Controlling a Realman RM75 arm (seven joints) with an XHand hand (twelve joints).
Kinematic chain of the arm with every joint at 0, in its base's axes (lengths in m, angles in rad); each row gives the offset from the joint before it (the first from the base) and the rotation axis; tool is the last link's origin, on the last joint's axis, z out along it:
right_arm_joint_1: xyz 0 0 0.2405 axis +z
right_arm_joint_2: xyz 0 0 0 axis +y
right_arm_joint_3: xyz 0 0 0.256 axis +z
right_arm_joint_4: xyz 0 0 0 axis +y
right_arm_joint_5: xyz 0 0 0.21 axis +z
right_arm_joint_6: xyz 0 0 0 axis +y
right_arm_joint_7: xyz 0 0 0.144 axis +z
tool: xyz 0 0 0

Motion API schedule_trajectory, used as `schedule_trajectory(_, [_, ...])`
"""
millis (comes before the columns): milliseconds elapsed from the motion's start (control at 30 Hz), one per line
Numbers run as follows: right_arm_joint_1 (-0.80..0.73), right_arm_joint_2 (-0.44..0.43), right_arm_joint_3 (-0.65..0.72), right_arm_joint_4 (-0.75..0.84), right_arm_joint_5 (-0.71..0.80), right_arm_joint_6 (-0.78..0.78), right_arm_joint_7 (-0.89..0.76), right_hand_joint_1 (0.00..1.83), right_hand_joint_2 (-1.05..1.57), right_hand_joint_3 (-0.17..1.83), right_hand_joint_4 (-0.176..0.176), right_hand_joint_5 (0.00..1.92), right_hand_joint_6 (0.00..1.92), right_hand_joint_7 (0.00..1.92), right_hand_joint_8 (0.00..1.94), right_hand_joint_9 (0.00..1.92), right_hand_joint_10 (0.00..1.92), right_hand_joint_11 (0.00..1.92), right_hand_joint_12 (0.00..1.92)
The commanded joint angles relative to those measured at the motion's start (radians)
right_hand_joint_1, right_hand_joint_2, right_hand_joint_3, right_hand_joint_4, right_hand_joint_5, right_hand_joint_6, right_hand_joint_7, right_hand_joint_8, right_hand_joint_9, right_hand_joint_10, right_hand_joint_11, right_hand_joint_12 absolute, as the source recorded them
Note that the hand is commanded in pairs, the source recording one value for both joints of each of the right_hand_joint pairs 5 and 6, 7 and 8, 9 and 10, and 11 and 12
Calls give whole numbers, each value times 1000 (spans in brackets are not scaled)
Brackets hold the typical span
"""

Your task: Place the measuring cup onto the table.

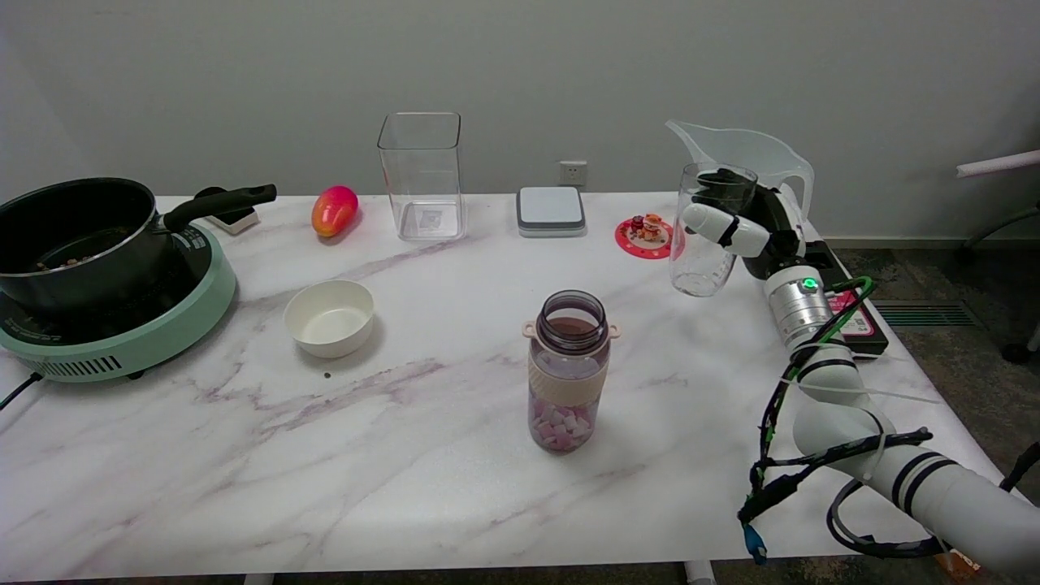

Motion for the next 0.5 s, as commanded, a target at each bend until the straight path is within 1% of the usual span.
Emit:
schedule_trajectory(33, [117, -62, -78, -128, -53, 27, 22, 1206, 1493, 239, 0, 1679, 1679, 1513, 1513, 1411, 1411, 1279, 1279])
schedule_trajectory(100, [134, -62, -99, -127, -83, 26, 51, 1224, 1459, 250, 0, 1664, 1664, 1497, 1497, 1398, 1398, 1267, 1267])
schedule_trajectory(200, [159, -65, -128, -129, -140, 35, 141, 1240, 1421, 263, 0, 1654, 1654, 1484, 1484, 1387, 1387, 1255, 1255])
schedule_trajectory(367, [191, -105, -148, -148, -219, 67, 253, 1249, 1405, 266, 0, 1644, 1644, 1480, 1480, 1385, 1385, 1252, 1252])
schedule_trajectory(500, [211, -138, -154, -177, -289, 69, 375, 1257, 1386, 275, 0, 1632, 1632, 1473, 1473, 1380, 1380, 1247, 1247])
